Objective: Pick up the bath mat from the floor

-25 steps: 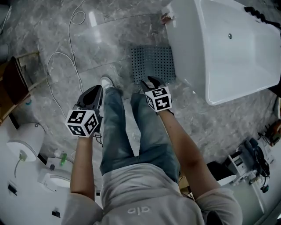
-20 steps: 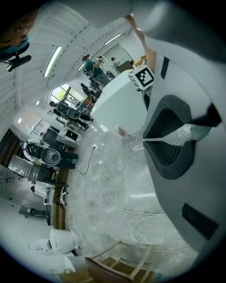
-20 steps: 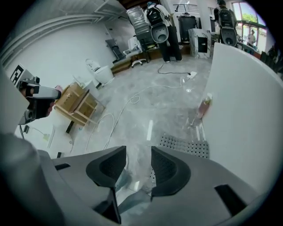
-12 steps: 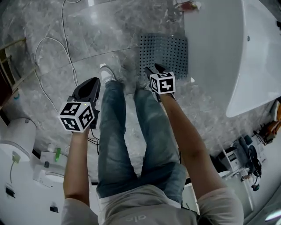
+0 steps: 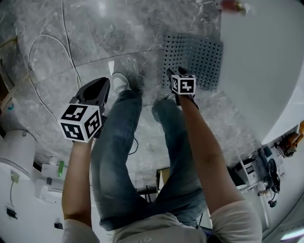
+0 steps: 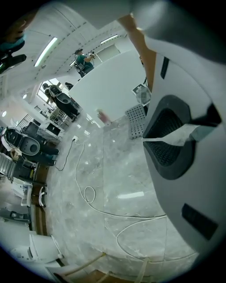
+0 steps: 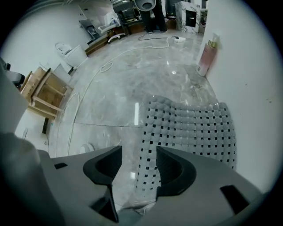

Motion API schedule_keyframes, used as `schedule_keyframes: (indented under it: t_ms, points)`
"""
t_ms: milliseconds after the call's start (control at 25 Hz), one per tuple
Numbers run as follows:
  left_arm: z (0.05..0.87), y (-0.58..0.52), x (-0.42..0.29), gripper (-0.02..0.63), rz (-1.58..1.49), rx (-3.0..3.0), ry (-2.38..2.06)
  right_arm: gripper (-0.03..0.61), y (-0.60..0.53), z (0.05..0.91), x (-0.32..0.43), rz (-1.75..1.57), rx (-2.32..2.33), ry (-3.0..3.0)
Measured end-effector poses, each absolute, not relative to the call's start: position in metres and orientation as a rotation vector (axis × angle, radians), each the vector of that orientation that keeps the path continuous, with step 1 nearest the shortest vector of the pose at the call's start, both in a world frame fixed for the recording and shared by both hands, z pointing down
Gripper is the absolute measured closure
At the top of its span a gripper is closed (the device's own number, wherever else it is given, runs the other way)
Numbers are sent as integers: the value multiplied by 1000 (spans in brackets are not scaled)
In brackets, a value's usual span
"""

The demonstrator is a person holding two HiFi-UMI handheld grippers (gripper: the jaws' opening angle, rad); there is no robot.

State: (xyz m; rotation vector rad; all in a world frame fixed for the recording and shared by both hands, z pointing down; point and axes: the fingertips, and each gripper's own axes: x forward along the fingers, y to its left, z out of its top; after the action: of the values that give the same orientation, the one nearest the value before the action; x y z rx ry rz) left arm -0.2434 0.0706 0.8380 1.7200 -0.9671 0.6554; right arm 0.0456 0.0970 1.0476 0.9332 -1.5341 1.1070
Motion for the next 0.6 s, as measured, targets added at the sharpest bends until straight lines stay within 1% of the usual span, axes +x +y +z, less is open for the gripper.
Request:
schedule_keyframes:
  t_ms: [160, 440, 600]
  points:
    - [869, 61, -260, 597, 684, 1744, -963, 311, 89, 1094, 46, 1131, 990, -1500]
    - [900, 50, -280, 597, 699, 1748, -1009, 247, 89, 1151, 45, 1102, 972, -1451]
    - [910, 42, -293, 597, 720, 1757, -1034, 233, 86, 1173, 50, 1096, 996, -1429]
